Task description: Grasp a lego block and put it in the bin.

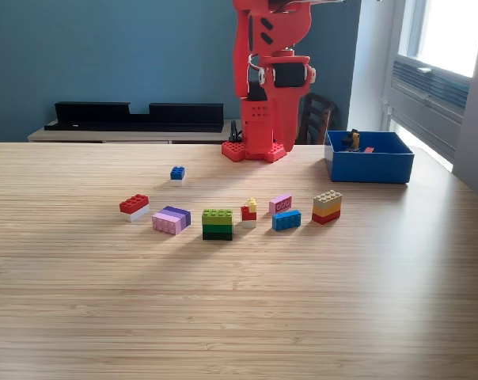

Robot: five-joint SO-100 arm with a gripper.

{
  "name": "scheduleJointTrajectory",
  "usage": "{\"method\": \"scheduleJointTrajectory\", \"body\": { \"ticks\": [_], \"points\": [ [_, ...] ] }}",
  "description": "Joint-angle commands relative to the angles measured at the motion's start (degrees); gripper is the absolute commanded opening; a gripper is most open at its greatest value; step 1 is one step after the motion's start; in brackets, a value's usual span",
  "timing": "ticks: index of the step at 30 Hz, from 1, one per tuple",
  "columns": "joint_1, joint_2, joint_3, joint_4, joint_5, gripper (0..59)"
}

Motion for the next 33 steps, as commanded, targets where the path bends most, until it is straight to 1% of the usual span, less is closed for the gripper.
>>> {"method": "scheduleJointTrajectory", "body": {
  "ticks": [1,4,6,12,14,16,20,24,27,29,33],
  "points": [
    [4.6,3.4,-4.3,-2.4,-6.1,23.6],
    [7.9,3.4,-4.2,-5.1,-8.9,24.5],
    [9.9,3.4,-3.8,-8.1,-9.7,25.1],
    [12.8,3.4,1.8,-17.7,-10.3,26.2],
    [13.6,3.3,2.9,-19.6,-9.7,26.3],
    [14.3,3.3,5.7,-23.0,-9.9,26.7],
    [15.1,3.3,8.1,-26.2,-9.9,27.0],
    [15.2,3.1,7.8,-26.8,-8.9,27.5],
    [15.2,0.1,5.0,-26.5,-7.6,27.6],
    [15.5,-3.3,2.0,-25.5,-6.4,27.4],
    [15.5,-10.2,-4.4,-21.0,-4.0,26.9]
  ]
}}
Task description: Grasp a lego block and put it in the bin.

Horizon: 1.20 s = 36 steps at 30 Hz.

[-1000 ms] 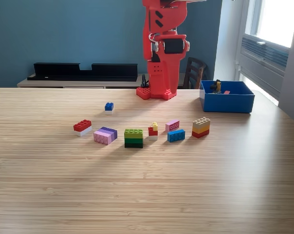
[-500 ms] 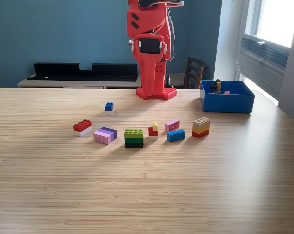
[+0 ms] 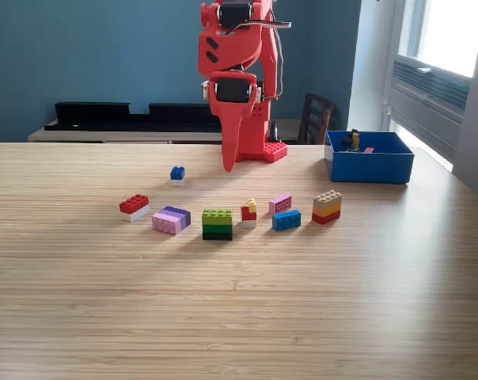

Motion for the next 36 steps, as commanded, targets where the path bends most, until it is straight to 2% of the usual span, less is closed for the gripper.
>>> {"method": "scheduleJointTrajectory", "body": {
  "ticks": [1,10,22,28,36],
  "points": [
    [0.4,-7.2,-11.6,3.5,2.9,26.8],
    [1.5,-17.9,-23.2,7.4,7.6,27.1],
    [1.6,-29.6,-32.9,10.7,8.4,23.8],
    [1.7,-34.4,-35.9,11.0,8.4,21.8],
    [1.7,-36.7,-36.9,11.1,8.7,16.0]
  ]
}}
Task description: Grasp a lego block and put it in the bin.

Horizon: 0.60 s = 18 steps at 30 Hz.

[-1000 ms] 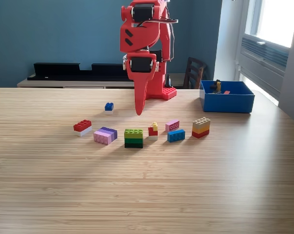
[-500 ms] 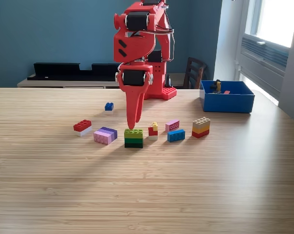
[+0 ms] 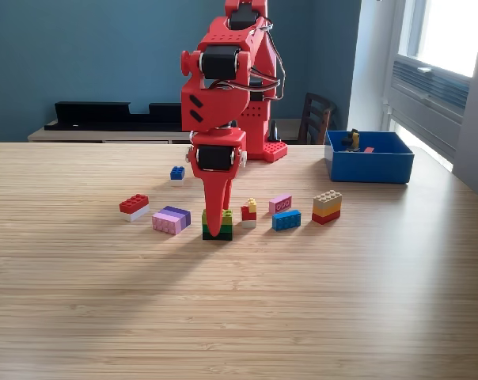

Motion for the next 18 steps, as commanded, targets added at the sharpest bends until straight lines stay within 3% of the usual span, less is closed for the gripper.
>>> {"method": "scheduleJointTrajectory", "body": {
  "ticks": [1,5,10,18],
  "points": [
    [0.5,0.8,-3.8,0.4,0.5,14.9],
    [0.8,0.6,-3.5,0.4,1.1,5.9],
    [1.1,0.6,-3.5,0.4,1.8,0.0],
    [1.8,0.8,-7.2,2.3,5.6,0.0]
  ]
}}
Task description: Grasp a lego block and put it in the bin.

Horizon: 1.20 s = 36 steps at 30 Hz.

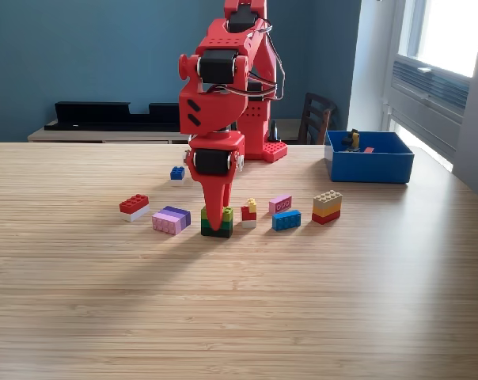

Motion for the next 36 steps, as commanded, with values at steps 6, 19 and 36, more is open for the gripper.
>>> {"method": "scheduleJointTrajectory", "body": {
  "ticks": [6,19,36],
  "points": [
    [1.7,2.1,-8.6,4.6,5.0,0.0],
    [-5.4,12.9,-9.8,17.9,5.0,0.0],
    [-31.6,36.7,10.2,23.9,5.5,0.0]
  ]
}}
